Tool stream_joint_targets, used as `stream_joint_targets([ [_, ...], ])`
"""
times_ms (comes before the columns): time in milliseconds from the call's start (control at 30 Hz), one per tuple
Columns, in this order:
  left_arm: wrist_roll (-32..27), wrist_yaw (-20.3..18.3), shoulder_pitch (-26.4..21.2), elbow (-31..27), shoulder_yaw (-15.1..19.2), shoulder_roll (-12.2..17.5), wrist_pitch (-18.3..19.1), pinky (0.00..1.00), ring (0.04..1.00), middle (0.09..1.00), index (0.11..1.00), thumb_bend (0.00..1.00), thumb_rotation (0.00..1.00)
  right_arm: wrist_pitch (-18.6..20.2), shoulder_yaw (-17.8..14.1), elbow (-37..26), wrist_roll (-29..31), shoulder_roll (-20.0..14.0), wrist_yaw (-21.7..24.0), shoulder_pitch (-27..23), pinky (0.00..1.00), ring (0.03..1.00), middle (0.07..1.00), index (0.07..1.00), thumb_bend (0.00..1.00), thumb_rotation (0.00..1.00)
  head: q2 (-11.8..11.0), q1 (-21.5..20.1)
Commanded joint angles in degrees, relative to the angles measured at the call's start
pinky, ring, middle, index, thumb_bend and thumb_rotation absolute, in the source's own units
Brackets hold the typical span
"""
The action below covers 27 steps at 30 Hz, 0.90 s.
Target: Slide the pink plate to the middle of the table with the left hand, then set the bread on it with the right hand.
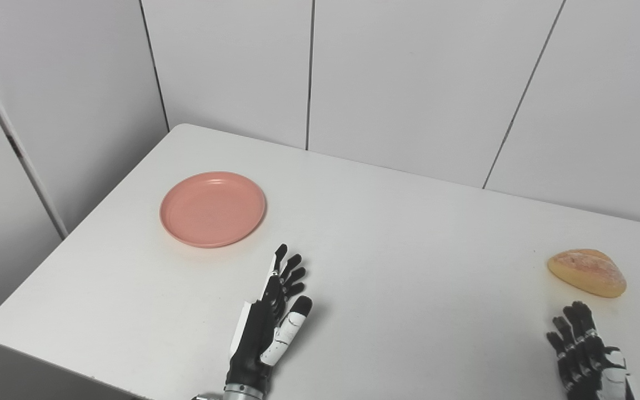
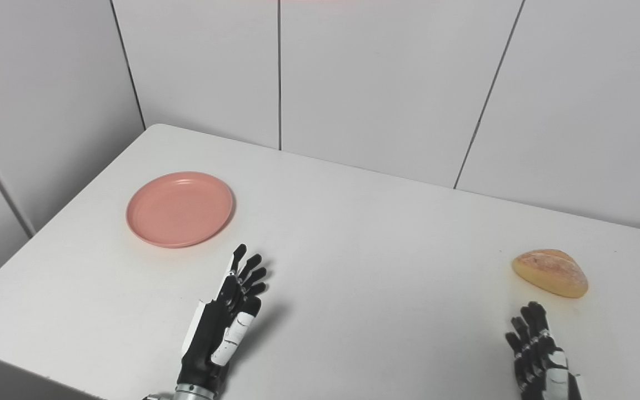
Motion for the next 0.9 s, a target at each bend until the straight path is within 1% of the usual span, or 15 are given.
stream_joint_targets([
  [0, -1.31, -1.15, -0.35, 2.03, -0.72, -1.02, -0.06, 0.89, 0.916, 0.952, 1.0, 0.75, 0.81, -0.61, 0.32, 1.78, -0.42, 0.4, 0.25, 0.53, 1.0, 0.985, 0.979, 0.955, 0.8, 0.91, 0.06, -0.02],
  [67, -2.27, -1.34, -0.63, 2.12, -0.5, -0.85, 0.13, 0.91, 0.923, 0.956, 1.0, 0.76, 0.81, -0.35, 0.43, 1.75, -0.64, 0.58, 0.14, 0.52, 1.0, 0.982, 0.976, 0.949, 0.79, 0.9, -0.15, -0.37],
  [133, -3.46, -1.63, -1.04, 1.39, -0.21, -0.71, 1.15, 0.92, 0.923, 0.952, 1.0, 0.78, 0.81, -0.19, 0.52, 1.83, -0.73, 0.73, 0.12, 0.49, 1.0, 0.981, 0.975, 0.949, 0.78, 0.9, -0.38, -0.64],
  [233, -5.64, -2.85, -2.05, 0.2, -0.06, 0.14, 1.85, 0.93, 0.931, 0.952, 1.0, 0.81, 0.82, -0.11, 0.75, 2.12, -1.02, 0.88, 0.11, 0.44, 1.0, 0.976, 0.972, 0.947, 0.78, 0.89, -0.83, -1.04],
  [333, -7.12, -3.62, -3.7, -0.8, 0.41, 0.85, 2.6, 0.95, 0.941, 0.958, 1.0, 0.85, 0.83, -0.29, 0.91, 2.52, -1.34, 1.16, 0.1, 0.36, 1.0, 0.971, 0.969, 0.943, 0.77, 0.88, -1.34, -1.48],
  [400, -7.31, -3.72, -5.12, -1.35, 0.89, 1.1, 3.6, 0.96, 0.949, 0.963, 1.0, 0.86, 0.84, -0.52, 0.9, 2.9, -1.57, 1.34, 0.09, 0.25, 1.0, 0.969, 0.965, 0.94, 0.77, 0.88, -1.62, -1.67],
  [500, -7.91, -4.05, -7.3, -2.14, 1.7, 1.28, 5.25, 0.95, 0.942, 0.961, 1.0, 0.89, 0.86, -0.94, 0.85, 3.5, -1.86, 1.48, 0.15, 0.12, 1.0, 0.96, 0.955, 0.934, 0.76, 0.88, -2.1, -1.91],
  [533, -8.36, -4.21, -8.23, -2.65, 2.01, 1.41, 6.05, 0.94, 0.925, 0.957, 1.0, 0.9, 0.86, -1.02, 0.8, 3.67, -1.8, 1.52, 0.18, 0.08, 1.0, 0.959, 0.954, 0.934, 0.76, 0.88, -2.13, -1.91],
  [567, -8.87, -4.36, -9.09, -3.02, 2.32, 1.53, 6.64, 0.9, 0.889, 0.95, 1.0, 0.92, 0.86, -1.13, 0.74, 3.89, -1.72, 1.59, 0.21, 0.0, 1.0, 0.957, 0.953, 0.934, 0.75, 0.88, -2.38, -1.8],
  [667, -9.78, -4.61, -11.81, -4.55, 3.26, 2.1, 8.34, 0.86, 0.849, 0.936, 0.995, 0.94, 0.86, -1.31, 0.6, 4.4, -1.58, 1.64, 0.35, -0.17, 1.0, 0.959, 0.952, 0.933, 0.75, 0.88, -2.62, -1.59],
  [767, -10.17, -4.66, -14.25, -5.65, 3.99, 3.1, 9.74, 0.85, 0.848, 0.925, 0.993, 0.94, 0.88, -1.5, 0.58, 4.9, -1.65, 1.58, 0.52, -0.29, 1.0, 0.961, 0.951, 0.931, 0.74, 0.88, -2.97, -1.32],
  [867, -10.97, -4.59, -16.73, -6.1, 5.13, 4.22, 10.88, 0.87, 0.888, 0.928, 0.993, 0.97, 0.89, -1.61, 0.6, 5.07, -1.66, 1.67, 0.65, -0.23, 1.0, 0.96, 0.943, 0.917, 0.74, 0.87, -3.29, -1.29],
])
